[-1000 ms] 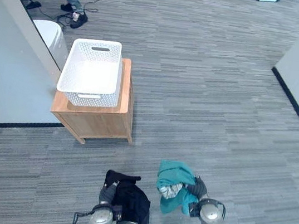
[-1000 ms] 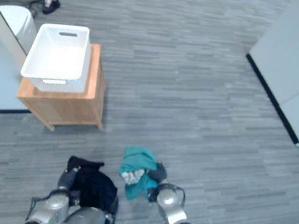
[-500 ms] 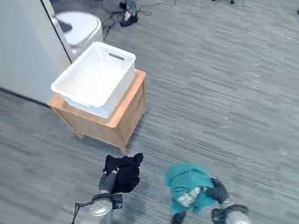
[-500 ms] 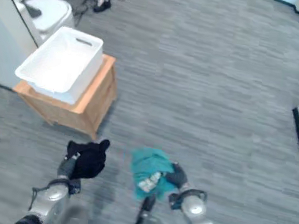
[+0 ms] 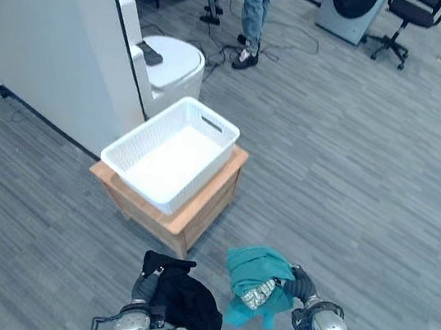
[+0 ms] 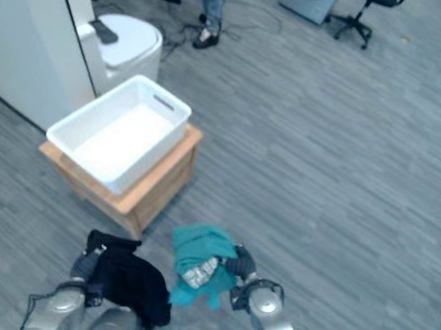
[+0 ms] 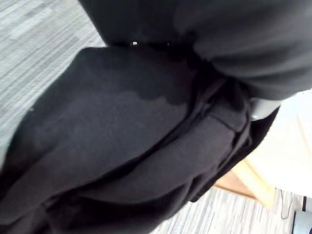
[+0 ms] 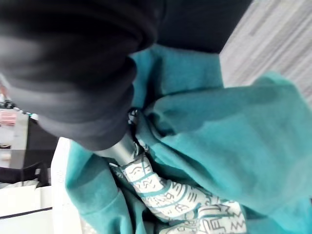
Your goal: Tidy up the quilt and then pick up the clothes from the bed and put them into the laundry hamper.
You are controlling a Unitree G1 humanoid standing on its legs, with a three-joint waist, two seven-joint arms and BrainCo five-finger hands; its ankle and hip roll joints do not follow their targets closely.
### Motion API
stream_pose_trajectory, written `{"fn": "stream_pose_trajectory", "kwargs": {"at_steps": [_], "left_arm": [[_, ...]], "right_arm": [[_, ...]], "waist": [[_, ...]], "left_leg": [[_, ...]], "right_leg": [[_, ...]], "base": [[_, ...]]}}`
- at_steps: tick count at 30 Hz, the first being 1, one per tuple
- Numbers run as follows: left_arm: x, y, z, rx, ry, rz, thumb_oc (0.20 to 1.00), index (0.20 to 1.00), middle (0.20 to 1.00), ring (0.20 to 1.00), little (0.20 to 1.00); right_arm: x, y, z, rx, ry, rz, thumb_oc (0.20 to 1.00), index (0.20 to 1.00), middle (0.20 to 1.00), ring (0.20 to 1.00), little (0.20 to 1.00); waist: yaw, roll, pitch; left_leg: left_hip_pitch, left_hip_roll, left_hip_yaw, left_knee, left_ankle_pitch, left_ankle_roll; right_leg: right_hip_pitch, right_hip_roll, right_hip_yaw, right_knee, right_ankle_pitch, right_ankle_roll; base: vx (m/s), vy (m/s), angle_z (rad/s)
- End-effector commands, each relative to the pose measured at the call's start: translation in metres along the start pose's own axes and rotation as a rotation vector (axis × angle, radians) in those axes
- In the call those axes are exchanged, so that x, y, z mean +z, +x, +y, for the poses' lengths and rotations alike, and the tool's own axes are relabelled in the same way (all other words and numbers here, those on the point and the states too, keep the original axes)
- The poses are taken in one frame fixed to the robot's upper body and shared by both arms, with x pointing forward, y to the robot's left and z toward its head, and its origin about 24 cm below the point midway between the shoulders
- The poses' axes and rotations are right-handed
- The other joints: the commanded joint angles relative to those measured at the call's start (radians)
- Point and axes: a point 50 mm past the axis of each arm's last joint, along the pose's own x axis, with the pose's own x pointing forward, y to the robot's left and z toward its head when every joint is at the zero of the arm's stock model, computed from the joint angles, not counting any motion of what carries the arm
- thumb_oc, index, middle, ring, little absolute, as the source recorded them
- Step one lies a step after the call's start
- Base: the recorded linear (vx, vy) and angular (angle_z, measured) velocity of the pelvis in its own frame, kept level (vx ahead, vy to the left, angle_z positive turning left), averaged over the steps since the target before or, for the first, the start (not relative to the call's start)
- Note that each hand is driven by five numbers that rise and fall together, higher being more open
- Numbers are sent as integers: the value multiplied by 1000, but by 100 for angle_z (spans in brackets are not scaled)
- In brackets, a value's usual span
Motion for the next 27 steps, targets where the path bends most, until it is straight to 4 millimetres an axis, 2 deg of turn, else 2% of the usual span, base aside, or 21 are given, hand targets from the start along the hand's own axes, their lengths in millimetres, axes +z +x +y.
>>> {"fn": "stream_pose_trajectory", "kwargs": {"at_steps": [1, 3, 4, 6, 7, 8, 9, 10, 12, 15, 16, 17, 18, 19, 20, 21, 22, 23, 24, 25, 27], "left_arm": [[61, 8, 4, -26, 59, -269, 200, 200, 200, 200, 200], [64, 8, 4, -39, 66, -281, 200, 200, 200, 200, 200], [68, 6, 8, -58, 85, -302, 200, 200, 200, 200, 200], [68, 5, 12, -61, 89, -305, 200, 200, 200, 200, 200], [72, 7, 14, -56, 83, -312, 200, 200, 200, 200, 200], [74, 9, 15, -49, 55, -308, 200, 200, 200, 200, 200], [77, 8, 16, -69, 73, -318, 200, 200, 200, 200, 200], [74, 9, 20, -61, 70, -303, 200, 200, 200, 200, 200], [62, 5, 28, -40, 50, -268, 200, 200, 200, 200, 200], [49, -4, 37, -30, 10, -233, 200, 200, 200, 200, 200], [49, -4, 37, -30, 9, -233, 200, 200, 200, 200, 200], [44, -6, 33, -46, -11, -217, 200, 200, 200, 200, 200], [44, -5, 29, -48, -27, -211, 200, 200, 200, 200, 200], [44, -5, 29, -48, -27, -211, 200, 200, 200, 200, 200], [45, -5, 25, -54, -39, -213, 200, 200, 200, 200, 200], [47, -4, 23, -49, -45, -220, 200, 200, 200, 200, 200], [47, -4, 23, -49, -45, -220, 200, 200, 200, 200, 200], [52, -3, 16, -71, -56, -234, 200, 200, 200, 200, 200], [46, -8, 19, -94, -55, -212, 200, 200, 200, 200, 200], [46, -8, 19, -94, -55, -212, 200, 200, 200, 200, 200], [44, -10, 25, -88, -52, -201, 200, 200, 200, 200, 200]], "right_arm": [[62, 15, -18, -61, -40, -257, 200, 200, 200, 200, 200], [62, 14, -21, -75, -44, -258, 200, 200, 200, 200, 200], [66, 12, -30, -105, -66, -272, 200, 200, 200, 200, 200], [73, 10, -40, -142, -87, -298, 200, 200, 200, 200, 200], [78, 7, -47, -174, -99, -317, 200, 200, 200, 200, 200], [81, 5, -52, -193, -100, -329, 200, 200, 200, 200, 200], [83, -1, -60, -224, -129, -338, 200, 200, 200, 200, 200], [87, 0, -58, -219, -138, -355, 200, 200, 200, 200, 200], [104, -3, -68, -262, -184, -416, 200, 200, 200, 200, 200], [134, -16, -82, -276, -241, -531, 200, 200, 200, 200, 200], [134, -16, -82, -275, -241, -531, 200, 200, 200, 200, 200], [156, -24, -86, -263, -306, -603, 200, 200, 200, 200, 200], [169, -28, -88, -264, -353, -643, 200, 200, 200, 200, 200], [169, -28, -88, -264, -353, -643, 200, 200, 200, 200, 200], [194, -29, -81, -226, -417, -712, 200, 200, 200, 200, 200], [204, -30, -76, -204, -448, -746, 200, 200, 200, 200, 200], [205, -30, -76, -204, -448, -746, 200, 200, 200, 200, 200], [216, -40, -75, -194, -506, -801, 200, 200, 200, 200, 200], [230, -38, -70, -163, -568, -814, 200, 200, 200, 200, 200], [230, -37, -70, -162, -568, -814, 200, 200, 200, 200, 200], [254, -35, -52, -105, -579, -886, 200, 200, 200, 200, 200]], "waist": [[-10, 31, 68], [-19, 31, 71], [-25, 27, 71], [-48, 26, 68], [-62, 27, 70], [-70, 22, 74], [-63, 7, 67], [-62, -5, 67], [-66, -3, 50], [-66, 3, 40], [-68, 5, 40], [-73, 12, 36], [-87, 15, 36], [-88, 15, 37], [-87, 5, 42], [-84, -1, 48], [-85, -1, 47], [-103, 0, 45], [-110, 15, 24], [-109, 14, 25], [-104, 16, 15]], "left_leg": [[65, 67, -57, -43, -67, -94], [74, 66, -80, -43, -71, -103], [91, 64, -113, -43, -90, -123], [109, 68, -181, -43, -113, -147], [122, 78, -234, -43, -127, -156], [133, 90, -263, -43, -130, -167], [135, 85, -308, -43, -140, -166], [144, 89, -306, -43, -139, -177], [152, 127, -340, -43, -130, -194], [148, 183, -349, -43, -109, -232], [148, 185, -352, -43, -109, -232], [123, 206, -314, -43, -77, -248], [109, 208, -261, -42, -60, -245], [109, 208, -261, -42, -60, -245], [92, 166, -181, 10, -77, -227], [60, 134, -168, 63, -97, -217], [58, 134, -169, 64, -98, -217], [39, 149, -67, 73, -85, -217], [69, 157, 34, 20, -78, -210], [70, 157, 35, 18, -77, -210], [105, 179, 66, -5, -48, -217]], "right_leg": [[36, 109, -3, -369, 118, 6], [34, 94, -12, -442, 114, 0], [38, 66, 9, -633, 88, -19], [34, 56, 161, -857, 118, -20], [26, 41, 292, -919, 147, -9], [14, 30, 377, -931, 177, 7], [37, 22, 413, -950, 153, 3], [40, 20, 391, -920, 168, 14], [30, 52, 382, -891, 187, 24], [75, 86, 321, -926, 149, 3], [77, 87, 318, -927, 149, 2], [114, 95, 257, -968, 135, -9], [143, 91, 220, -992, 132, -16], [144, 91, 219, -993, 132, -16], [161, 90, 191, -1011, 126, -31], [163, 91, 189, -1016, 122, -42], [163, 91, 189, -1016, 122, -42], [170, 90, 150, -1017, 116, -44], [166, 97, 128, -1017, 118, -43], [166, 97, 129, -1017, 118, -43], [189, 101, 115, -1017, 122, -48]], "base": [[434, -70, 128], [423, -137, 106], [479, -268, 135], [640, -360, 142], [574, -351, 122], [498, -332, 183], [409, -329, 203], [367, -386, 189], [388, -422, 124], [298, -299, 54], [181, -251, 1], [152, -206, 4], [150, -204, 33], [65, -135, 113], [-24, -116, 116], [-24, -116, 73], [-70, -99, -28], [4, -28, -3], [4, -28, 54], [77, 31, 92], [107, -19, 29]]}}
